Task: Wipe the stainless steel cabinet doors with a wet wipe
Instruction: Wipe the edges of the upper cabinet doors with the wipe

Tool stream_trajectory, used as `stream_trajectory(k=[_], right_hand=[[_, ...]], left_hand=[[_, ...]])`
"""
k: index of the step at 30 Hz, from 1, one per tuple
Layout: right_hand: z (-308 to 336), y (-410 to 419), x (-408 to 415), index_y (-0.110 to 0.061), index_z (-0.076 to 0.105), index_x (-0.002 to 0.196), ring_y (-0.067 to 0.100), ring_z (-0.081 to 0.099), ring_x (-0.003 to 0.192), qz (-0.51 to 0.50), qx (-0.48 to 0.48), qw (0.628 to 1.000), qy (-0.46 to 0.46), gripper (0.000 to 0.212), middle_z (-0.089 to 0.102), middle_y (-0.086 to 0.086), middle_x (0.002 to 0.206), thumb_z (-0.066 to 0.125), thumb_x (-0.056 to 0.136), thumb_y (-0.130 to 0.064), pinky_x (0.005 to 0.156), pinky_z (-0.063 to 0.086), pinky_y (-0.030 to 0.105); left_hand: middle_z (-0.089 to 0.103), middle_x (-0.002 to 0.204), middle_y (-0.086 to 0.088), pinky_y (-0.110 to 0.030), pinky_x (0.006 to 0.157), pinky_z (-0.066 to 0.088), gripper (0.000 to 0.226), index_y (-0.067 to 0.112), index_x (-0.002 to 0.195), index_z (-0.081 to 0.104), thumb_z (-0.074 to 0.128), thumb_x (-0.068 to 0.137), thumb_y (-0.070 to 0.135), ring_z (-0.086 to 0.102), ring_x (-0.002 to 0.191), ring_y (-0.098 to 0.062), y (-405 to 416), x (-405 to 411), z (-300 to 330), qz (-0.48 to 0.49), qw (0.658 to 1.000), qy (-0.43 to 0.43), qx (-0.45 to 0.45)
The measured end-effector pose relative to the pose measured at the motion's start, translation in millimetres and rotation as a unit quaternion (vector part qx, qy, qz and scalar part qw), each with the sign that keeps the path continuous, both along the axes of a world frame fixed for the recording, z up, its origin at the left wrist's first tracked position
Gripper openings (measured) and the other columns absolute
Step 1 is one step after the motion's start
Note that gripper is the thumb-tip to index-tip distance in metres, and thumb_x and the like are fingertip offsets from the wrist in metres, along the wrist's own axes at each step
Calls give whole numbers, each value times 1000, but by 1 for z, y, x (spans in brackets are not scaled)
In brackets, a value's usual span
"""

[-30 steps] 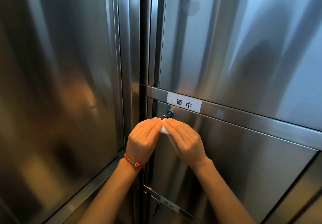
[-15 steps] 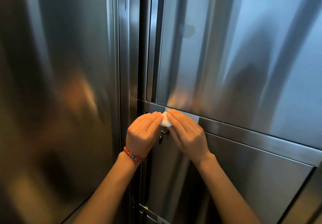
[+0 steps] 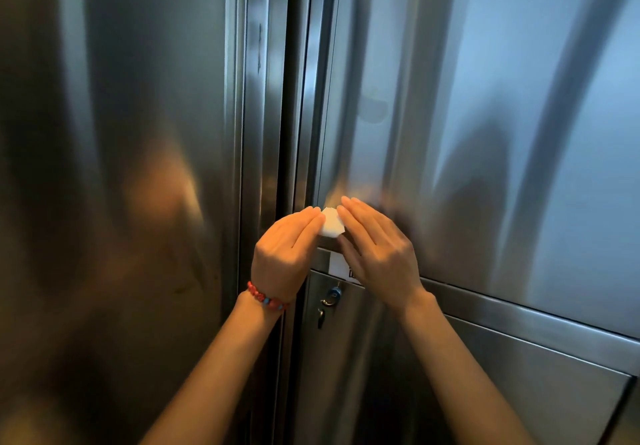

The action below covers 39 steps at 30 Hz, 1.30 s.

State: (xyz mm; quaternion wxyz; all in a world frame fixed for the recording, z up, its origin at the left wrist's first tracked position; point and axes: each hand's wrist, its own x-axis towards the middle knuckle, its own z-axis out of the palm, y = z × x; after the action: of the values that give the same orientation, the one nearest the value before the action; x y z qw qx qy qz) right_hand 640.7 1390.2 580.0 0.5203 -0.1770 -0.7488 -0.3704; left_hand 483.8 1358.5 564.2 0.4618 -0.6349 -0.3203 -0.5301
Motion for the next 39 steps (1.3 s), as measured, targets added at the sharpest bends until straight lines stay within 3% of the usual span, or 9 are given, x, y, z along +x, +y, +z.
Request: stream_trajectory(k=[4,12,15,20,25,33,39], right_hand=[[19,3,-6,3,65,113,31,62,109,-12,7,1000,3,36,64,19,117,72,81,-11,96,47,38],[57,8,-19,1,64,118,31,56,118,-83,22,996,19,34,60,17,125,58,87,-13,103,41,46],[66,12,-22,0,62,120,32,52,123,-120,25,992,14,37,57,17,128,62,84,-12,105,38,49],[81,22,-22,-1,60,123,33,46,128,-190,27,981,15,44,53,17,133,62,81,-13,106,35,51],[94,35,-24,0,52,131,33,39,133,-236,8,972,6,55,46,18,140,64,80,-18,111,25,49],[97,49,-22,-1,45,137,31,28,139,-246,6,969,-2,58,36,16,147,55,84,-23,114,23,47],[101,49,-24,1,44,137,31,32,137,-238,18,971,7,56,39,18,145,41,87,-24,113,26,45]], left_hand=[[70,96,-21,-40,77,55,29,-6,98,69,76,71,1,70,85,-31,7,-5,16,7,1000,3,1],[70,100,-19,-32,80,52,19,-4,99,71,65,82,2,70,86,-27,23,-21,52,23,998,-9,53],[70,100,-19,-33,78,54,20,-5,98,71,62,84,6,70,85,-28,29,-23,60,17,998,-14,55],[70,99,-18,-35,76,56,25,-5,96,71,76,72,-4,70,85,-27,38,-26,73,9,998,-30,57],[70,99,-17,-35,75,57,25,-4,95,72,77,70,-5,70,84,-27,46,-27,90,12,997,-28,78],[71,99,-16,-31,82,53,25,-3,94,72,78,69,-6,70,88,-26,63,-25,118,21,991,-39,123],[71,97,-16,-30,82,52,26,-3,93,72,79,68,-3,70,87,-25,70,-25,139,22,988,-47,145]])
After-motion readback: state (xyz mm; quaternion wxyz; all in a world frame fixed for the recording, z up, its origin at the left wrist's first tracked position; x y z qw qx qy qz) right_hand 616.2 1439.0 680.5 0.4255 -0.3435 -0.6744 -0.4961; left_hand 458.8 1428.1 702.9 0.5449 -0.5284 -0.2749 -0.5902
